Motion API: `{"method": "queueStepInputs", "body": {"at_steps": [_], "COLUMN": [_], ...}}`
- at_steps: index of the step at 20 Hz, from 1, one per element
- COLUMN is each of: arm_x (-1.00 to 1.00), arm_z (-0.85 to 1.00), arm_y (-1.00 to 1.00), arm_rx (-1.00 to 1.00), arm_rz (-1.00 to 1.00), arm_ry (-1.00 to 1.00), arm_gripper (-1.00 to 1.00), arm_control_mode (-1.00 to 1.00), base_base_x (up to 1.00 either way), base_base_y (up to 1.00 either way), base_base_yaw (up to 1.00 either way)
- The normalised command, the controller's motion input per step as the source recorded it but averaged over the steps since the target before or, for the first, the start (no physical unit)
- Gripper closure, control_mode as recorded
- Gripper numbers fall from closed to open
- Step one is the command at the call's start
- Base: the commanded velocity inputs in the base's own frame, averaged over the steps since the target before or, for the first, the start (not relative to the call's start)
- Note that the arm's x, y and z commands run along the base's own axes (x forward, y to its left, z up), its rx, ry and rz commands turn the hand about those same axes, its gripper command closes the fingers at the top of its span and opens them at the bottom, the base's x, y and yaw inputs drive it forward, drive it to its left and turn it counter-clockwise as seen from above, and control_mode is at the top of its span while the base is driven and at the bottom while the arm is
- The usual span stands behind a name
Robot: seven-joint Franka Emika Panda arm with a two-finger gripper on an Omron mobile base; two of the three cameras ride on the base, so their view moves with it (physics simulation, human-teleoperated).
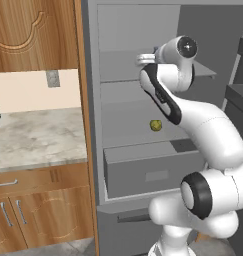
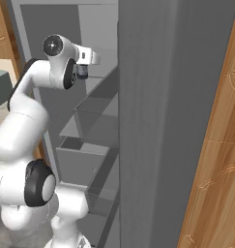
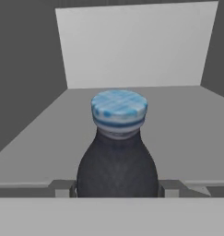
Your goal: Move the pear and bottled drink from the second highest shelf to the top shelf to make space. Then, place the pitcher from the counter on the cleared second highest shelf.
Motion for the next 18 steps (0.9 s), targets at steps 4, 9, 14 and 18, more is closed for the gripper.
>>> {"method": "queueStepInputs", "body": {"at_steps": [4, 9, 14, 18], "arm_x": [0.62, 0.71, 0.72, 0.67], "arm_z": [0.09, 0.0, 0.0, -0.07], "arm_y": [0.0, 0.0, 0.0, 0.0], "arm_rx": [-0.01, 0.0, 0.0, 0.0], "arm_rz": [-0.01, 0.0, 0.0, 0.0], "arm_ry": [0.0, 0.0, -0.03, -0.03], "arm_gripper": [1.0, 1.0, 1.0, 1.0], "arm_control_mode": [-1.0, -1.0, -1.0, -1.0], "base_base_x": [0.0, 0.0, 0.0, 0.0], "base_base_y": [0.0, 0.0, 0.0, 0.0], "base_base_yaw": [0.0, 0.0, 0.0, 0.0]}}
